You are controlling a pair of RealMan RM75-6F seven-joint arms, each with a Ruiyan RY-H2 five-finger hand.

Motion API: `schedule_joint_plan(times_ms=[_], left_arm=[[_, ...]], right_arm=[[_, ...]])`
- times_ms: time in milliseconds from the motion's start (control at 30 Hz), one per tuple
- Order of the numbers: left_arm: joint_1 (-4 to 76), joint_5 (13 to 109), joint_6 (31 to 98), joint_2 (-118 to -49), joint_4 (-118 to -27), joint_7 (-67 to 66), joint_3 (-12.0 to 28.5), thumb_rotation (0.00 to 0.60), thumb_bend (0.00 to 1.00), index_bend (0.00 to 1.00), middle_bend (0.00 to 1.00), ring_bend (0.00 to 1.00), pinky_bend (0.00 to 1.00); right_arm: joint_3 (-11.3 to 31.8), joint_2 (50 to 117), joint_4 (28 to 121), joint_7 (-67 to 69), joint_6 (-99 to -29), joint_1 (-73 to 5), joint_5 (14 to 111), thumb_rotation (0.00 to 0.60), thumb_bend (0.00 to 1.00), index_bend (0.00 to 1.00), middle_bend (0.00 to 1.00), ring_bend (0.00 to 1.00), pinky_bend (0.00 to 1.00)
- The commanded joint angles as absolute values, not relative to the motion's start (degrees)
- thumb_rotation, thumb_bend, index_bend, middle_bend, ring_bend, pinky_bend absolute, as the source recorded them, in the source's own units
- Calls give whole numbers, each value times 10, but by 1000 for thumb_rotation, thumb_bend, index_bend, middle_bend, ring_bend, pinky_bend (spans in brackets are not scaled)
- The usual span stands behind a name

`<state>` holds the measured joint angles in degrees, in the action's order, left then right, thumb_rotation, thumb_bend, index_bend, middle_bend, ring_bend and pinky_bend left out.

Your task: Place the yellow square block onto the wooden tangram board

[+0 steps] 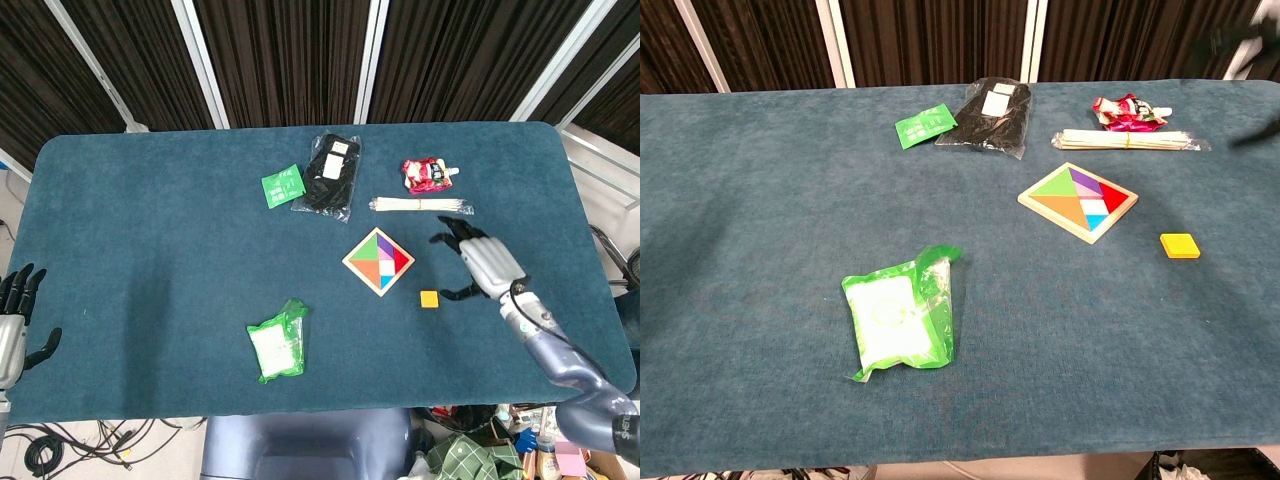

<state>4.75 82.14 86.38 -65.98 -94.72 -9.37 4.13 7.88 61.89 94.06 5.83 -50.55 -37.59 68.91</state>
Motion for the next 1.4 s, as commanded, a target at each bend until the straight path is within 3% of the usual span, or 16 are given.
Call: schedule_joint_plan(times_ms=[33, 300, 533, 1400], left_arm=[[47, 822, 865, -660, -948, -93, 41, 600, 334, 0, 0, 0, 0], [47, 817, 863, -659, -948, -94, 43, 600, 335, 0, 0, 0, 0], [48, 816, 862, -659, -949, -93, 44, 600, 335, 0, 0, 0, 0], [48, 810, 862, -660, -950, -99, 46, 600, 335, 0, 0, 0, 0]], right_arm=[[47, 671, 892, 20, -507, -358, 677, 600, 70, 294, 0, 0, 131], [43, 770, 806, -29, -516, -352, 653, 600, 157, 349, 0, 0, 131], [47, 817, 757, -32, -509, -349, 640, 600, 160, 369, 0, 0, 131], [64, 864, 692, 30, -492, -335, 667, 600, 202, 446, 0, 0, 131]])
